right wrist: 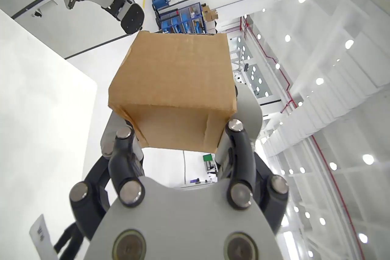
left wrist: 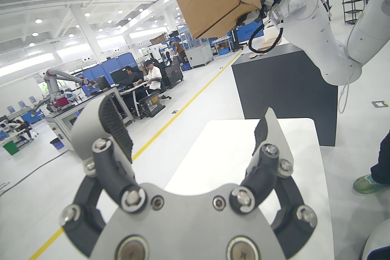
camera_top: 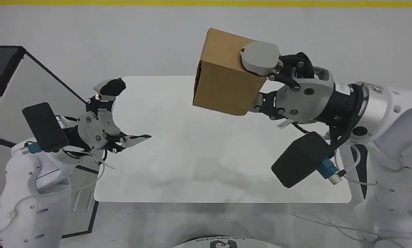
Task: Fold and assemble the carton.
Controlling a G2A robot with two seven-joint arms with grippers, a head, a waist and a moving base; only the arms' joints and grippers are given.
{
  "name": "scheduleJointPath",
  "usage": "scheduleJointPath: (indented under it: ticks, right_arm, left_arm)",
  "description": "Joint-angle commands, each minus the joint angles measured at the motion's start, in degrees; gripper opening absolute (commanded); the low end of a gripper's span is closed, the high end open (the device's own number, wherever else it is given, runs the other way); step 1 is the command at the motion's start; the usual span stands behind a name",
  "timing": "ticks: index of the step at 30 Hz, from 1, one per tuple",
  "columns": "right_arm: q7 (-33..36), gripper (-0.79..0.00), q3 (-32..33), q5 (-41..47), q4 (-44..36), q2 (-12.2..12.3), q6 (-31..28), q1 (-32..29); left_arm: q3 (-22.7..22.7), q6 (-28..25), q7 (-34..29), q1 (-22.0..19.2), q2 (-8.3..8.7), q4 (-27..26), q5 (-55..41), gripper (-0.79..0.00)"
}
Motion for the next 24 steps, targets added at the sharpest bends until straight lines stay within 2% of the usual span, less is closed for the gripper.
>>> scheduleJointPath:
  ticks: [1, 8, 17, 24]
  right_arm:
    - [0.13, -0.785, -0.02, 0.02, 0.00, 0.01, 0.02, 0.03]
    - [-0.39, -0.785, -0.25, -1.06, 0.00, 0.14, 0.27, 0.23]
    - [-13.69, -0.785, -0.75, -12.77, 0.00, 1.70, 0.78, 1.35]
    - [-22.87, -0.785, -1.48, -20.83, 0.00, 3.03, 4.41, 0.11]
  left_arm:
    - [0.00, 0.00, 0.00, 0.00, 0.00, 0.00, 0.00, 0.000]
    - [0.00, 0.00, 0.00, 0.00, 0.00, 0.00, 0.00, 0.000]
    - [0.00, 0.00, 0.00, 0.00, 0.00, 0.00, 0.00, 0.000]
    - [0.00, 0.00, 0.00, 0.00, 0.00, 0.00, 0.00, 0.000]
